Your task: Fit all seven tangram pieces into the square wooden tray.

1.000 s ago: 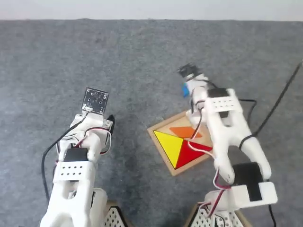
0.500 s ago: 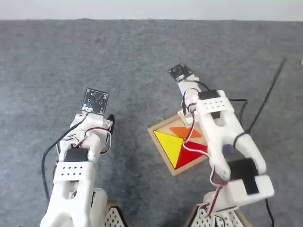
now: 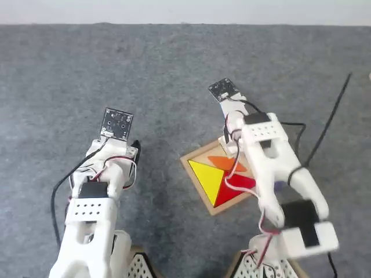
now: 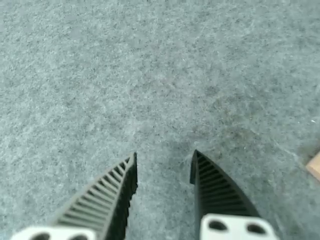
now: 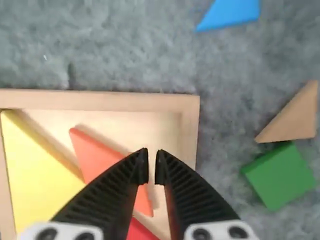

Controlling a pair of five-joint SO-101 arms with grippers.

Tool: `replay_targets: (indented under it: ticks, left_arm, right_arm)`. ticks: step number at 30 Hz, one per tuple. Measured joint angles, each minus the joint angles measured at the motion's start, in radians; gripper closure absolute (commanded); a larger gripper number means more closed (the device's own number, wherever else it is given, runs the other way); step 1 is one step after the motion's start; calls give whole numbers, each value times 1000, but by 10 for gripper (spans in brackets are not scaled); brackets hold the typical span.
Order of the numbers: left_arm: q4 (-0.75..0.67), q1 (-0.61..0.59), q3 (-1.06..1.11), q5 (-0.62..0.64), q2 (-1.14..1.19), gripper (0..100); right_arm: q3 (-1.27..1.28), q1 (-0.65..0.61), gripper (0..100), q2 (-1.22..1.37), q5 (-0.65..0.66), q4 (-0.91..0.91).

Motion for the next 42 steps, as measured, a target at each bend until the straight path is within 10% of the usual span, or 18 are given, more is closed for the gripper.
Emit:
replay_targets:
  ticks: [42]
  left_arm:
    - [0,0,0,0,0,826]
  right_arm:
    - [140,-181,954,-37,-2,-141]
